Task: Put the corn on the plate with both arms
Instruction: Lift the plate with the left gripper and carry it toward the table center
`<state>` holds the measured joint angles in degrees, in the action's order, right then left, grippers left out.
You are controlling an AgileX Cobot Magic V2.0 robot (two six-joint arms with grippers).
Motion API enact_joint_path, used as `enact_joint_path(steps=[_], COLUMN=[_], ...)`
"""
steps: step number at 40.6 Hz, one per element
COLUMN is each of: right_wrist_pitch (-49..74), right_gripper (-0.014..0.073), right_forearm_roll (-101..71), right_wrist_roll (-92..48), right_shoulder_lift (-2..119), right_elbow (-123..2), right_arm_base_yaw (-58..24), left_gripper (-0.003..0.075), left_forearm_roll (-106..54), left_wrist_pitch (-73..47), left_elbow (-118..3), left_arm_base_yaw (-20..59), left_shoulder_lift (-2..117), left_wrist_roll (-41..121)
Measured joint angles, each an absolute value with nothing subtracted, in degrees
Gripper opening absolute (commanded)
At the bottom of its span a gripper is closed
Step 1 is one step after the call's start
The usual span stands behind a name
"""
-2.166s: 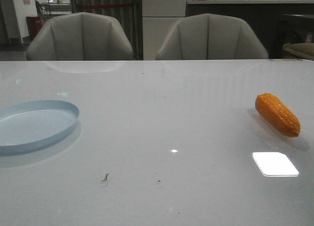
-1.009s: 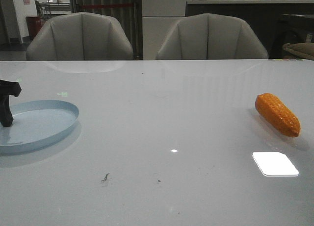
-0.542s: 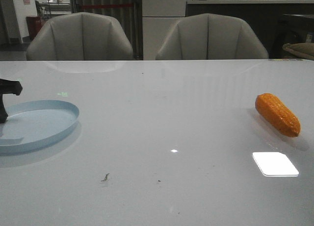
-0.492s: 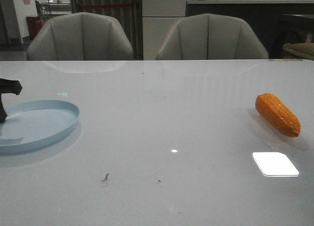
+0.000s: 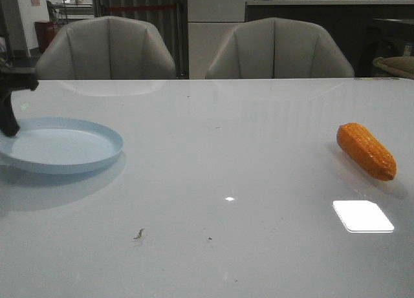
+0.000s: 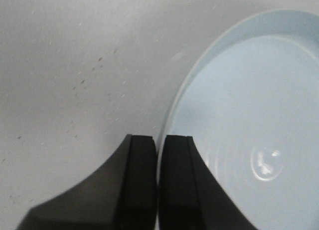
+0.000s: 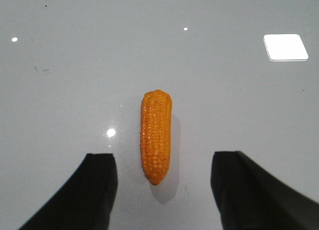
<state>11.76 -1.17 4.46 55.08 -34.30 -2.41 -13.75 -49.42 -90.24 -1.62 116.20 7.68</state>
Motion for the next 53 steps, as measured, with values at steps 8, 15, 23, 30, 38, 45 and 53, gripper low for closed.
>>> enact_joint_path(steps=[8, 15, 23, 30, 38, 45, 53], right_wrist_pitch=[11.76, 11.76, 11.76, 11.76, 11.76, 11.87, 12.09], right_gripper=[0.0520, 0.0520, 0.0520, 0.0520, 0.0520, 0.0520, 0.0520], right_forearm_roll=[-1.17, -1.17, -1.17, -1.17, -1.17, -1.17, -1.17], right_wrist_roll=[4.46, 4.46, 4.46, 4.46, 4.46, 4.46, 4.46], right_shoulder_lift=[55.08, 55.08, 55.08, 55.08, 55.08, 55.08, 55.08], right_elbow=[-34.30, -34.30, -34.30, -34.30, -34.30, -34.30, -34.30], right_arm_base_yaw=[-2.41, -2.41, -2.41, -2.41, -2.41, -2.41, -2.41], left_gripper=[0.0094, 0.0094, 0.0094, 0.0094, 0.0094, 0.0094, 0.0094], left_forearm_roll=[-25.19, -37.46, -39.42, -36.52, -33.73, -33.52, -33.24], left_wrist_pitch=[-53.39, -53.73, -53.73, -52.98, -51.62, -52.13, -53.49], left_elbow=[-97.65, -99.47, -99.61, -99.61, -99.28, -99.28, -99.14], left_arm_base_yaw=[-1.62, -0.72, 3.64, 8.63, 13.89, 16.75, 19.38], left_shoulder_lift=[116.20, 116.20, 116.20, 116.34, 117.01, 120.56, 126.06], left_wrist_roll=[7.68, 7.68, 7.68, 7.68, 7.68, 7.68, 7.68])
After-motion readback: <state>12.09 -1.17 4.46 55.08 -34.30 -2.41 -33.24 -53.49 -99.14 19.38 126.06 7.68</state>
